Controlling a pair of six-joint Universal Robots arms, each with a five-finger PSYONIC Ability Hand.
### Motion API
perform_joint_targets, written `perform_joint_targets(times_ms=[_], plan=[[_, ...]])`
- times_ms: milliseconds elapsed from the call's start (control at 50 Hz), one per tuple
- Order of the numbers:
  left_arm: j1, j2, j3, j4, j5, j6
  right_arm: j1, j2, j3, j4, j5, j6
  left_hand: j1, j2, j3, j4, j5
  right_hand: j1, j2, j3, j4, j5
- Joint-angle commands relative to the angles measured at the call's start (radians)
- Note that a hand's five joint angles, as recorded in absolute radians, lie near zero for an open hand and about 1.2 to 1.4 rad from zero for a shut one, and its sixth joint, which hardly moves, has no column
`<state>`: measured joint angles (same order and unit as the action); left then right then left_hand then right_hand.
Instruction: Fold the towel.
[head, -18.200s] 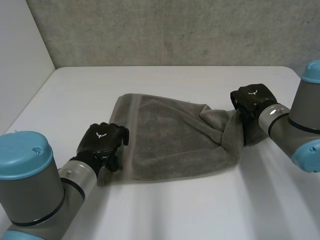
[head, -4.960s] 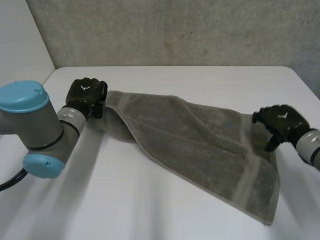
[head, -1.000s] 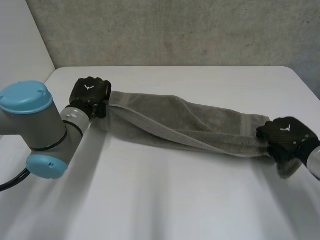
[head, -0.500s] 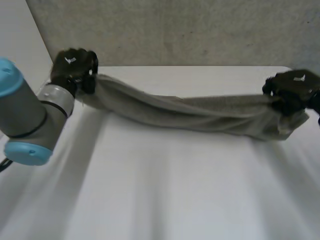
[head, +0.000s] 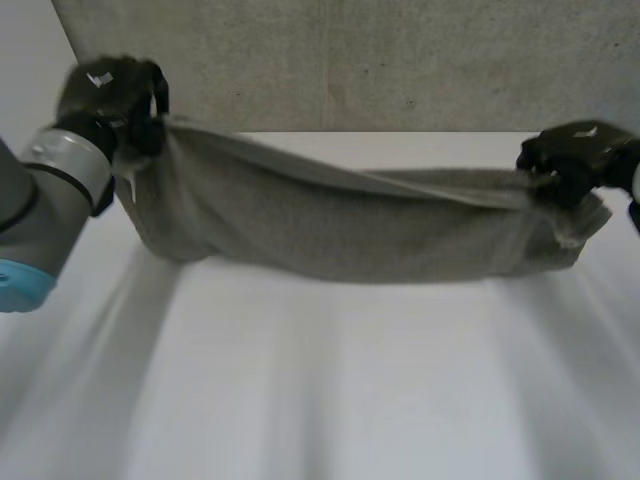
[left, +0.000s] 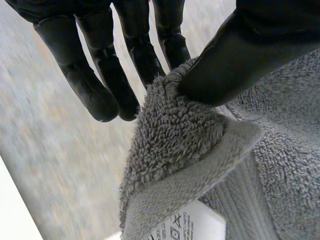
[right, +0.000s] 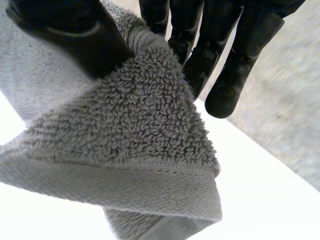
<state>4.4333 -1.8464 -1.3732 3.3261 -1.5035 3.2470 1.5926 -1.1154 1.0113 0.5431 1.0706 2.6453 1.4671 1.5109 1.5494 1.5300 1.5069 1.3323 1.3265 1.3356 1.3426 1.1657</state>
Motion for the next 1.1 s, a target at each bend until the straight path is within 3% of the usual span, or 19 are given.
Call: perform_joint_targets(times_ms=[20, 80, 140, 160, 180, 220, 240, 280, 320, 400, 500, 600, 740, 880, 1000, 1100], plan=[[-0.011, -0.212, 0.086, 0.003, -0.007, 0.074, 0.072, 0.177, -0.108, 0.001, 0.083, -0.082, -0.071, -0.115, -0.153, -0.134, -0.285, 0.064, 0.07, 0.061, 0.054, 0.056], [-0.015, -0.3, 0.169, 0.007, -0.004, 0.114, 0.104, 0.243, -0.206, -0.028, 0.109, -0.082, -0.071, -0.115, -0.153, -0.134, -0.285, 0.064, 0.07, 0.061, 0.054, 0.056], [-0.014, -0.355, 0.276, 0.047, -0.004, 0.12, 0.138, 0.273, -0.287, -0.172, 0.115, -0.071, -0.071, -0.115, -0.153, -0.134, -0.285, 0.064, 0.07, 0.061, 0.054, 0.056], [-0.014, -0.367, 0.324, 0.099, -0.009, 0.12, 0.153, 0.27, -0.293, -0.301, 0.121, -0.064, -0.071, -0.115, -0.153, -0.134, -0.285, 0.064, 0.07, 0.061, 0.054, 0.056], [-0.014, -0.367, 0.324, 0.099, -0.009, 0.12, 0.153, 0.27, -0.293, -0.302, 0.121, -0.064, -0.071, -0.115, -0.153, -0.134, -0.285, 0.064, 0.07, 0.061, 0.054, 0.056], [-0.015, -0.363, 0.37, 0.255, -0.021, 0.111, 0.182, 0.249, -0.252, -0.607, 0.153, -0.019, -0.071, -0.115, -0.153, -0.134, -0.285, 0.064, 0.07, 0.061, 0.054, 0.056], [-0.015, -0.363, 0.37, 0.256, -0.021, 0.111, 0.182, 0.249, -0.252, -0.609, 0.154, -0.019, -0.071, -0.115, -0.153, -0.134, -0.285, 0.064, 0.07, 0.061, 0.054, 0.056], [-0.009, -0.317, 0.373, 0.402, -0.04, 0.073, 0.184, 0.179, -0.186, -0.796, 0.202, 0.057, -0.071, -0.115, -0.153, -0.134, -0.285, 0.064, 0.07, 0.061, 0.054, 0.056], [-0.008, -0.283, 0.369, 0.415, -0.04, 0.048, 0.179, 0.139, -0.169, -0.801, 0.21, 0.089, -0.071, -0.115, -0.153, -0.134, -0.285, 0.064, 0.07, 0.061, 0.054, 0.056], [-0.002, -0.228, 0.344, 0.358, -0.032, 0.005, 0.181, 0.117, -0.148, -0.756, 0.19, 0.119, -0.071, -0.115, -0.153, -0.134, -0.285, 0.064, 0.07, 0.061, 0.054, 0.056], [0.011, -0.188, 0.251, 0.259, -0.021, -0.035, 0.173, 0.103, -0.117, -0.615, 0.1, 0.12, -0.071, -0.115, -0.153, -0.134, -0.285, 0.064, 0.07, 0.061, 0.054, 0.056], [0.026, -0.179, 0.124, 0.242, -0.02, -0.035, 0.159, 0.089, -0.044, -0.474, 0.017, 0.11, -0.071, -0.115, -0.153, -0.134, -0.285, 0.064, 0.07, 0.061, 0.054, 0.056], [0.063, -0.108, -0.088, 0.207, -0.015, -0.036, 0.144, 0.045, 0.137, -0.414, 0.005, -0.022, -0.071, -0.115, -0.153, -0.134, -0.285, 0.064, 0.07, 0.061, 0.054, 0.056], [0.077, 0.039, -0.323, 0.182, 0.068, -0.032, 0.104, -0.044, 0.315, -0.241, 0.012, -0.201, -0.071, -0.115, -0.153, -0.134, -0.285, 0.064, 0.07, 0.061, 0.054, 0.056], [0.136, 0.182, -0.443, 0.184, 0.123, -0.036, 0.033, -0.084, 0.311, -0.079, -0.012, -0.226, -0.071, -0.115, -0.153, -0.134, -0.285, 0.064, 0.07, 0.061, 0.054, 0.056], [0.15, 0.193, -0.442, 0.188, 0.137, -0.039, 0.032, -0.067, 0.25, -0.052, -0.02, -0.222, -0.071, -0.115, -0.153, -0.134, -0.285, 0.064, 0.07, 0.061, 0.054, 0.056]])
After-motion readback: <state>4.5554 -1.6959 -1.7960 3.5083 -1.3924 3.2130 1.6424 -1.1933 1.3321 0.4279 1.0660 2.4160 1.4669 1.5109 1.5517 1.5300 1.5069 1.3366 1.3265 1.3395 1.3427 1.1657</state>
